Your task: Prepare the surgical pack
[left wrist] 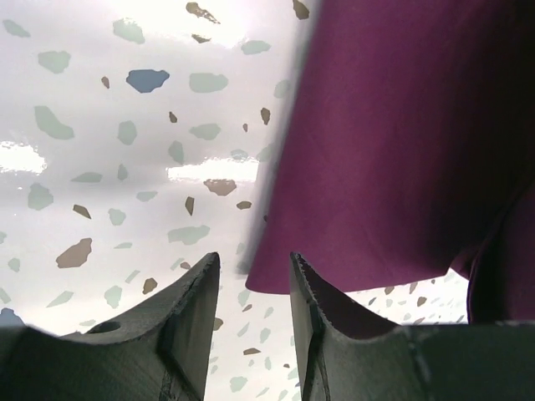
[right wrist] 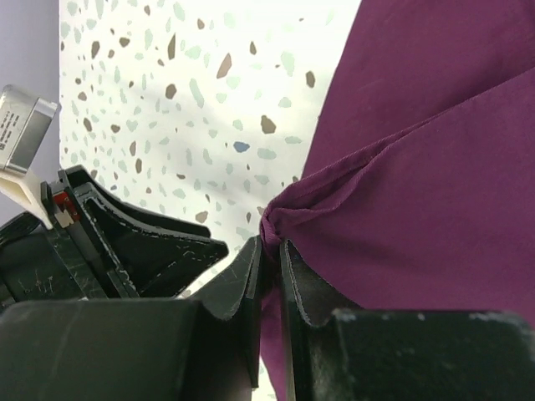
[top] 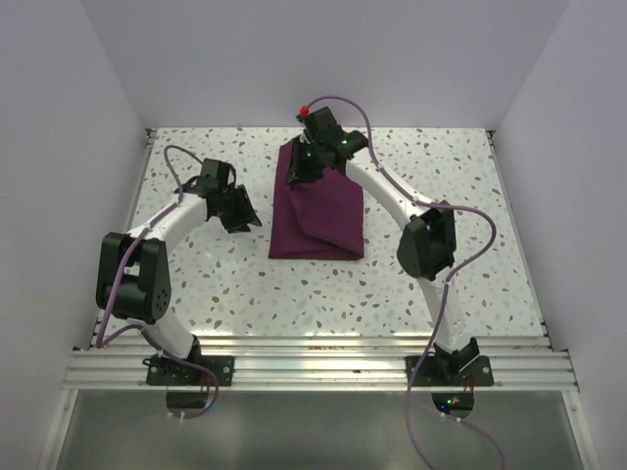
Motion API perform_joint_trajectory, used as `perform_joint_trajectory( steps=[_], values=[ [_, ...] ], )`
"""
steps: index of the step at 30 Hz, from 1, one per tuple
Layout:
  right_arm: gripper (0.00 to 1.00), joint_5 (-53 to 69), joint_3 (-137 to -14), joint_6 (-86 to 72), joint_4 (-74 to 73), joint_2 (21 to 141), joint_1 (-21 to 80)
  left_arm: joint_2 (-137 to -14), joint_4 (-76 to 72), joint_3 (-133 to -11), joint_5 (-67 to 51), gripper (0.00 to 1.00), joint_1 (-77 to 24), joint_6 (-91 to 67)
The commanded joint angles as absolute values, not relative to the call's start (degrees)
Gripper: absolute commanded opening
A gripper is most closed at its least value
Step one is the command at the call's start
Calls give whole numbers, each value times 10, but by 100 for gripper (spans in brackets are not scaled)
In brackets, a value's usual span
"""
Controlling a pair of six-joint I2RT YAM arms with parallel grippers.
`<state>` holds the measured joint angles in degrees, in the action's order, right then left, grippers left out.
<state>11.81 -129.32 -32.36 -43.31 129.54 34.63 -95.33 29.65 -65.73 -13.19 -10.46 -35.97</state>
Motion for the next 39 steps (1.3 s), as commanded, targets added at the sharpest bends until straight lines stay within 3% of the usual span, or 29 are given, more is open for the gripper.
perform_joint_trajectory(
  steps=[1, 19, 21, 25, 29, 33, 39],
  values=[
    [0, 148, -1324, -337, -414, 1302, 364, -954, 301, -647, -134, 43, -103, -357],
    [2, 127, -1377, -354, -406, 1394, 383, -937, 301, -625, -143, 45, -73, -337],
    [8, 125, -1378, -353, -405, 1403, 384, -935, 300, -622, -150, 46, -66, -334],
    [42, 122, -1391, -347, -418, 1412, 384, -936, 292, -627, -168, 52, -50, -323],
    [67, 109, -1405, -321, -455, 1396, 381, -942, 282, -642, -214, 56, -23, -316],
    [72, 105, -1361, -294, -471, 1344, 358, -951, 269, -656, -252, 58, -4, -313],
    [70, 140, -1235, -239, -482, 1240, 316, -997, 208, -664, -339, 60, -3, -328]
  ],
)
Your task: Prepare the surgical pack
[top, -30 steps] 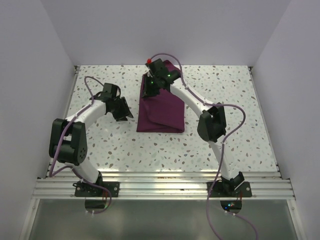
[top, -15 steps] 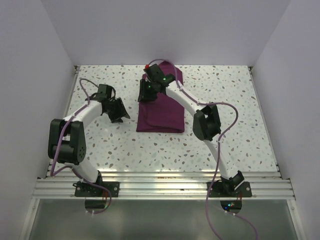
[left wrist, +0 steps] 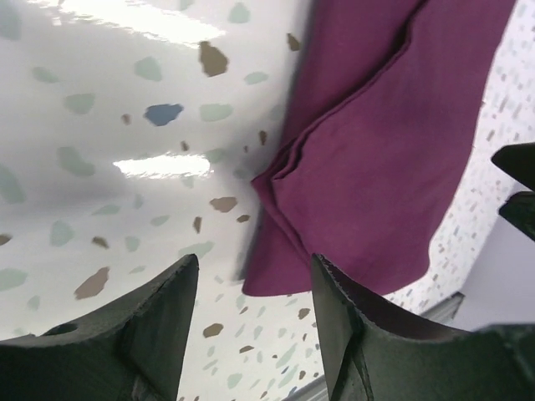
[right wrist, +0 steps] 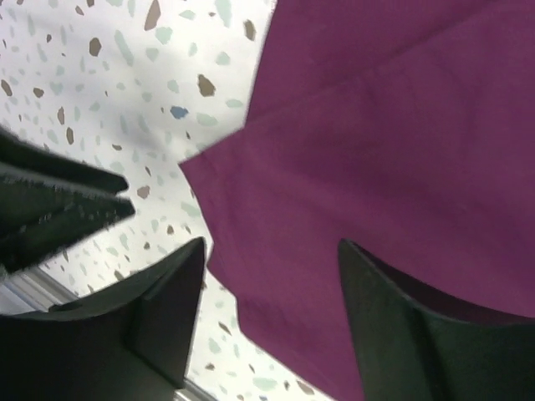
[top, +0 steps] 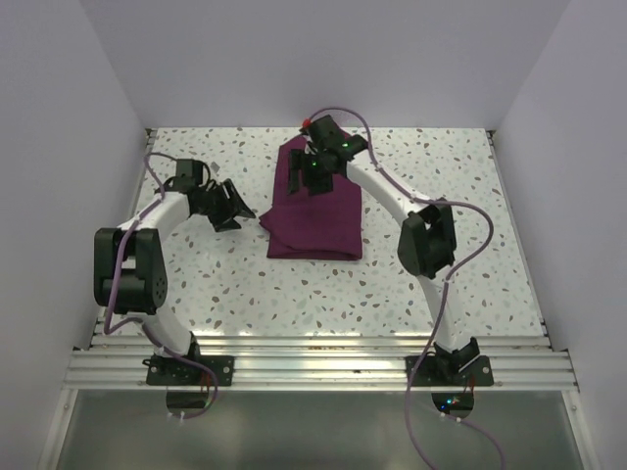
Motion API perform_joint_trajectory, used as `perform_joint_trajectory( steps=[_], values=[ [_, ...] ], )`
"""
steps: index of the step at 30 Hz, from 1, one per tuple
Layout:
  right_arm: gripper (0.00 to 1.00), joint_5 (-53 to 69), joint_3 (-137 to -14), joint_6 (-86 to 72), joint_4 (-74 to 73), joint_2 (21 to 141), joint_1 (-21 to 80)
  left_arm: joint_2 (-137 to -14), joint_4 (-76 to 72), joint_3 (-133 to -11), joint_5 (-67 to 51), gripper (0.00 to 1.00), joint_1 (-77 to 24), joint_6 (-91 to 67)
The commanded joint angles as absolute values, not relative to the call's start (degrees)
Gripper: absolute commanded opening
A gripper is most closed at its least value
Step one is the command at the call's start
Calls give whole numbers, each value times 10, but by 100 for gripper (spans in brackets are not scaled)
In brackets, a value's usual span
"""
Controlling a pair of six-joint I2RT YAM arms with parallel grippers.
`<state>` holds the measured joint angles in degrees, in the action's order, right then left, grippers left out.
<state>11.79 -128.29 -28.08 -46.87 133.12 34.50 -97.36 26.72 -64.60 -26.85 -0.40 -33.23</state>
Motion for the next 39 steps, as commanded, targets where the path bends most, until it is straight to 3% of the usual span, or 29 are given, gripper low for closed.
perform_joint_trajectory(
  steps=[1, 2, 3, 5, 9, 17, 20, 22, 24, 32, 39],
  values=[
    [65, 148, -1208, -236, -474, 1225, 309, -1011, 199, -664, -361, 60, -3, -337],
    [60, 173, -1176, -236, -464, 1190, 288, -1019, 193, -666, -367, 60, -3, -340],
    [49, 181, -1109, -236, -451, 1172, 278, -1024, 180, -669, -373, 60, -4, -346],
    [40, 218, -1016, -238, -406, 1122, 252, -1041, 168, -673, -391, 59, -4, -353],
    [22, 315, -948, -217, -364, 1097, 236, -1081, 164, -689, -402, 57, -9, -359],
    [6, 452, -875, -251, -274, 1115, 237, -1123, 162, -710, -408, 56, -11, -360],
    [0, 462, -836, -275, -222, 1127, 236, -1139, 158, -716, -410, 49, -12, -365],
    [0, 471, -818, -279, -202, 1133, 237, -1149, 157, -725, -404, 42, -13, -367],
    [0, 475, -785, -279, -180, 1130, 237, -1164, 163, -736, -406, 28, -13, -367],
    [0, 473, -706, -258, -153, 1151, 229, -1186, 177, -754, -401, 0, -14, -357],
    [0, 461, -643, -229, -189, 1094, 212, -1186, 213, -772, -365, 0, -13, -330]
  ],
)
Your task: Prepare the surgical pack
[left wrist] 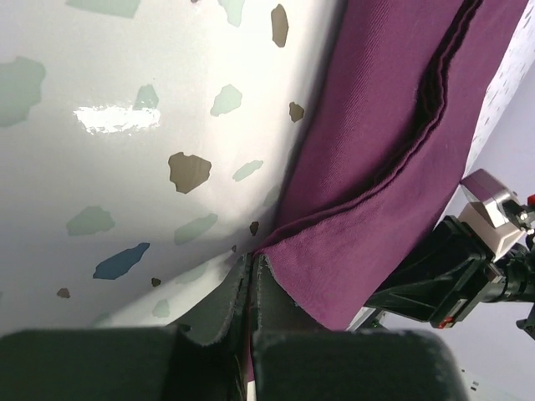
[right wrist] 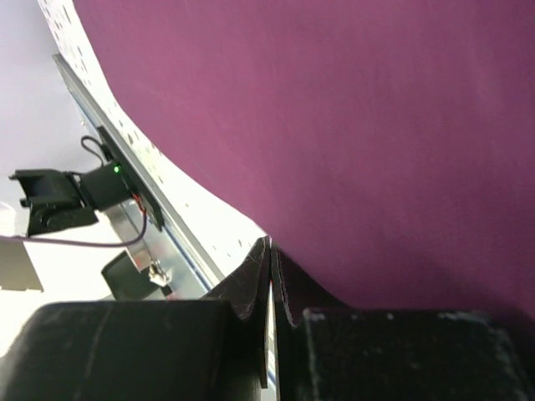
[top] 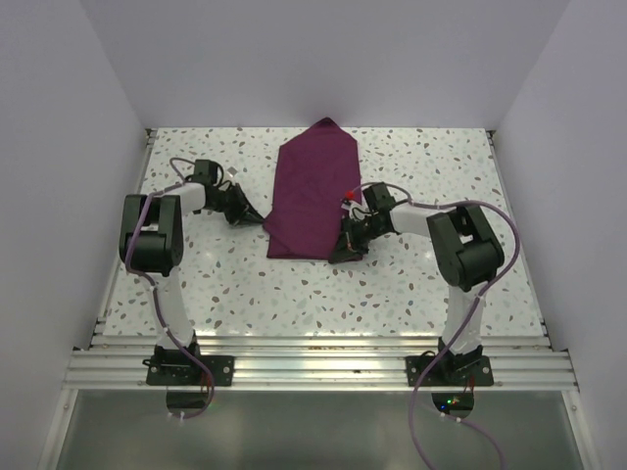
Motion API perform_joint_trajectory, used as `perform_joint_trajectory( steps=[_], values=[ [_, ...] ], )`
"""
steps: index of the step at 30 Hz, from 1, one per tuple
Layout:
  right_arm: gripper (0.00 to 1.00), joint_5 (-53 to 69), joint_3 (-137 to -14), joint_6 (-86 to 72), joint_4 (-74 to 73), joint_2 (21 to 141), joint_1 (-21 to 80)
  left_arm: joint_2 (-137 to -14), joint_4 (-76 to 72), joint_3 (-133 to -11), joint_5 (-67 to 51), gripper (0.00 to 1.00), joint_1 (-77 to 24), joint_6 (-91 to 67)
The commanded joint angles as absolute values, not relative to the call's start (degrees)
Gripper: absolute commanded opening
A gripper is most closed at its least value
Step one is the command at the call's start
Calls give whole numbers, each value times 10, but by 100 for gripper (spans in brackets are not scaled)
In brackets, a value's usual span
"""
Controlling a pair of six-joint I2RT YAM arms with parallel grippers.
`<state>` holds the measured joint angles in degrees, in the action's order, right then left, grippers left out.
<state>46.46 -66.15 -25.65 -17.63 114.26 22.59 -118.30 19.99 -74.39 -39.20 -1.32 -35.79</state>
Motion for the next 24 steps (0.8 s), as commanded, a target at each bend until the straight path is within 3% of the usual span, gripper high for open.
perform_joint_trajectory(
  steps=[1, 6, 10, 11, 15, 24],
  values=[
    [0, 461, -633, -229, -191, 1085, 201, -1185, 215, -774, -363, 0, -13, -327],
    [0, 468, -644, -229, -209, 1050, 161, -1167, 248, -789, -339, 3, -13, -308],
    [0, 476, -657, -224, -214, 1062, 148, -1144, 268, -795, -324, 39, -13, -302],
    [0, 477, -654, -225, -206, 1065, 145, -1134, 269, -798, -323, 41, -13, -301],
    [0, 475, -632, -227, -192, 1083, 135, -1106, 275, -804, -314, 41, -14, -311],
    [0, 431, -583, -225, -212, 1071, 112, -1084, 265, -839, -343, 28, -47, -346]
  ],
)
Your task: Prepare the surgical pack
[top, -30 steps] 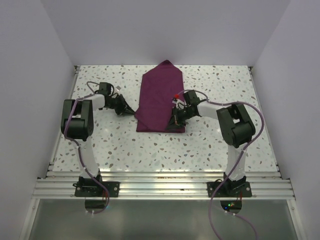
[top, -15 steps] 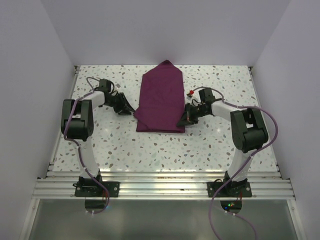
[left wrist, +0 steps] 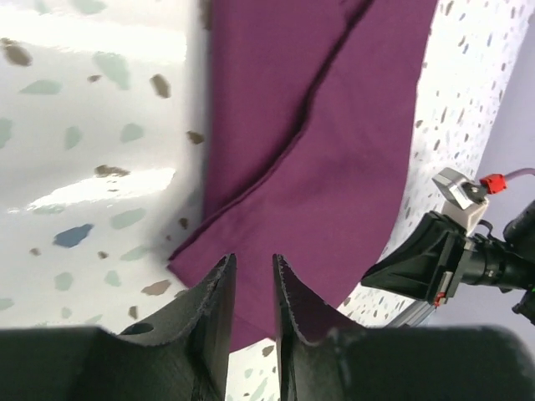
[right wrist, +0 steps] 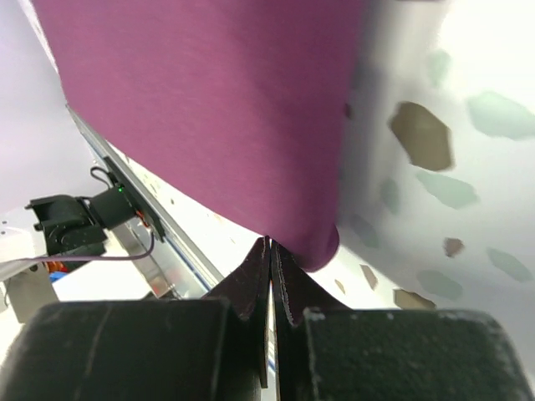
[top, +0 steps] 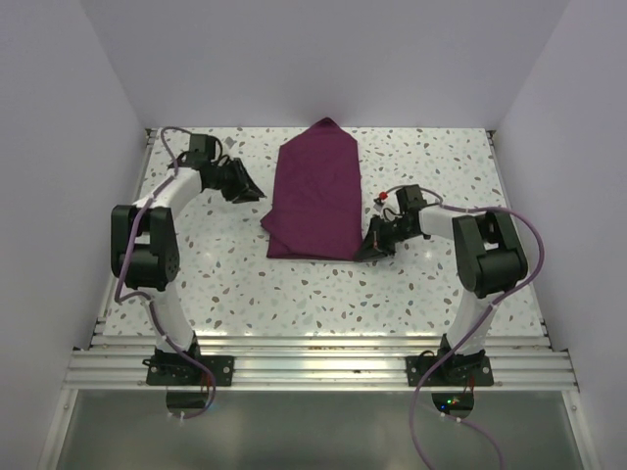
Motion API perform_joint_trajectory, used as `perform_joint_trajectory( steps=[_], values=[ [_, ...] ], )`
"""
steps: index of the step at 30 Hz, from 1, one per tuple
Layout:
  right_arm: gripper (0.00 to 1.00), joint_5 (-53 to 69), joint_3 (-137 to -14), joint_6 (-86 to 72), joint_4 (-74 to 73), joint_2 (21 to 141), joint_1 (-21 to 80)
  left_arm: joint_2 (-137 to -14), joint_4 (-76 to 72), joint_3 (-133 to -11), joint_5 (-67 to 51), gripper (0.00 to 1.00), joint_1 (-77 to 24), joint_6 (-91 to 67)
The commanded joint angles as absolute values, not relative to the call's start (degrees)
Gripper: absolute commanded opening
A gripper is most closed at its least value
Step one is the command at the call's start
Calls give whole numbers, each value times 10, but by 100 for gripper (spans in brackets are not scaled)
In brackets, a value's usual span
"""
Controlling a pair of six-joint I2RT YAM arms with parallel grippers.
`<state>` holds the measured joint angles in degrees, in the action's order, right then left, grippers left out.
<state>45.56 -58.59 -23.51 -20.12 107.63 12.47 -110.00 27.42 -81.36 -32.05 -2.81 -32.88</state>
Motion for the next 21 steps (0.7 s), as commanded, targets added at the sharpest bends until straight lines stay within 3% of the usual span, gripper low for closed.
perform_joint_trajectory(
  steps=[1, 6, 11, 14, 18, 21],
  values=[
    [0, 430, -586, -227, -212, 1073, 108, -1087, 260, -841, -346, 27, -55, -350],
    [0, 416, -635, -214, -254, 1040, 105, -1118, 237, -870, -376, 24, -69, -359],
    [0, 391, -726, -243, -232, 1032, 104, -1176, 196, -938, -412, 38, -68, -350],
    [1, 392, -816, -264, -225, 1095, 104, -1228, 205, -989, -431, 38, -69, -349],
    [1, 409, -941, -272, -233, 1199, 104, -1286, 198, -1030, -453, 27, -69, -359],
    [1, 427, -1038, -273, -246, 1275, 104, -1319, 175, -1047, -476, 26, -69, -372]
  ],
)
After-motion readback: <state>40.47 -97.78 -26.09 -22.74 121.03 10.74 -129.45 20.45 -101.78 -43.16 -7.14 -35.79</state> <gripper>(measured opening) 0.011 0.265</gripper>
